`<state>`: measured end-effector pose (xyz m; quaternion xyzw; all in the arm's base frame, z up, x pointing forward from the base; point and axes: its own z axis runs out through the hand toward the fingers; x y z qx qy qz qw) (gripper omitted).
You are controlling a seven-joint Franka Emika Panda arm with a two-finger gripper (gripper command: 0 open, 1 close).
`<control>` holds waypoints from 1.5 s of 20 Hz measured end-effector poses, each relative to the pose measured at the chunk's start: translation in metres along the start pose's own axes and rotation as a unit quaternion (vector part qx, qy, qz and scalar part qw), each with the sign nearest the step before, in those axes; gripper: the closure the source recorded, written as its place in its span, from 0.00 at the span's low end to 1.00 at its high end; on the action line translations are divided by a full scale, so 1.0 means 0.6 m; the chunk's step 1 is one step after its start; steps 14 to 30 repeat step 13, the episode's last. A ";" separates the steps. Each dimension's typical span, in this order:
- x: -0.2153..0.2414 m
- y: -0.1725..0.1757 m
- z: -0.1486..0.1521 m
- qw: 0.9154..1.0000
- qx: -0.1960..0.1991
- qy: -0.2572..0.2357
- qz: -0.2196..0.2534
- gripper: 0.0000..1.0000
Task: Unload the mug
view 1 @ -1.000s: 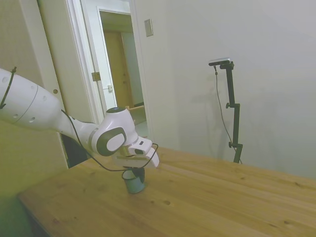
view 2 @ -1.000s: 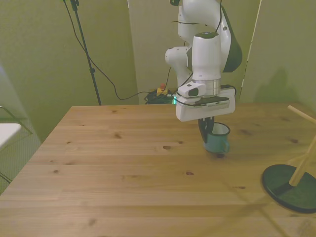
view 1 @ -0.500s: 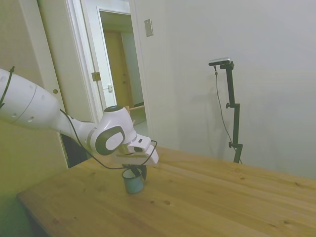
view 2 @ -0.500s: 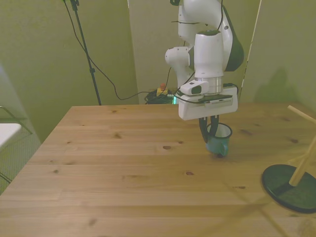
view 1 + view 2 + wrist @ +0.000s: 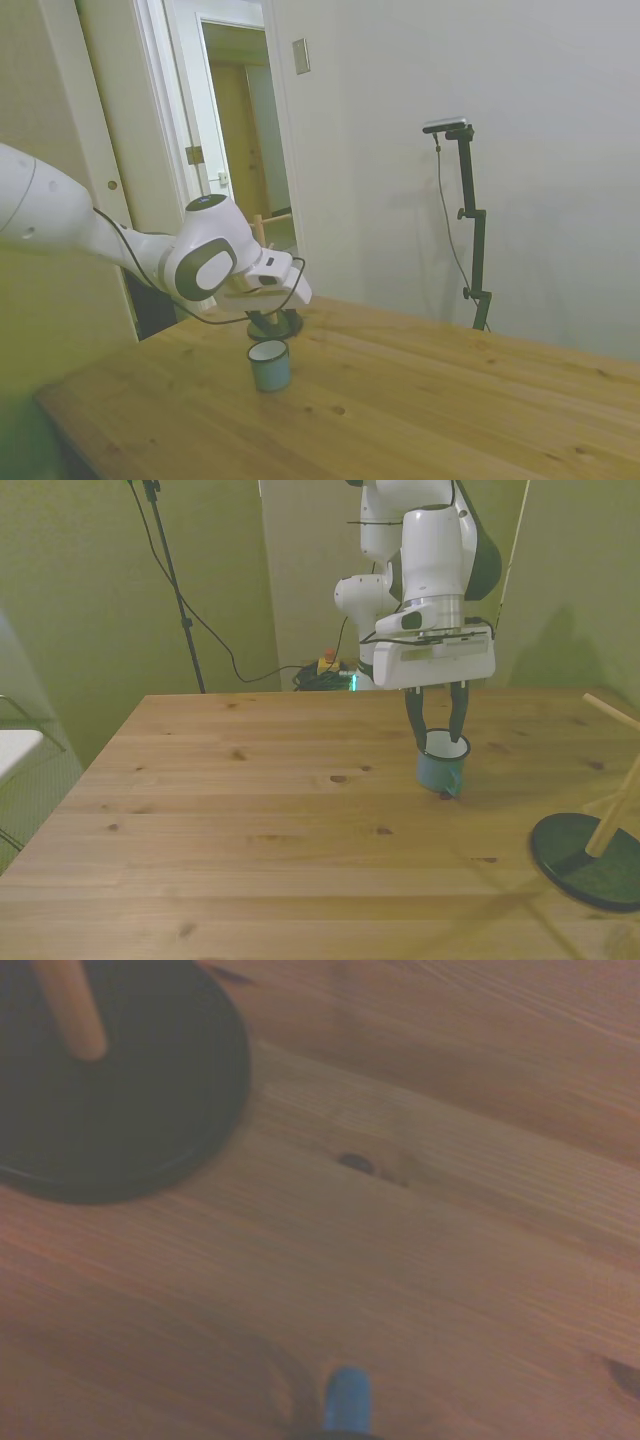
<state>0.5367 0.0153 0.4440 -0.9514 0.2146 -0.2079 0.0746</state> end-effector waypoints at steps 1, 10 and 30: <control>-0.005 -0.011 -0.014 1.000 0.008 -0.001 -0.003 0.00; -0.062 -0.054 -0.120 0.999 0.031 -0.022 -0.024 0.00; -0.083 -0.041 -0.131 0.999 0.024 -0.018 -0.014 0.00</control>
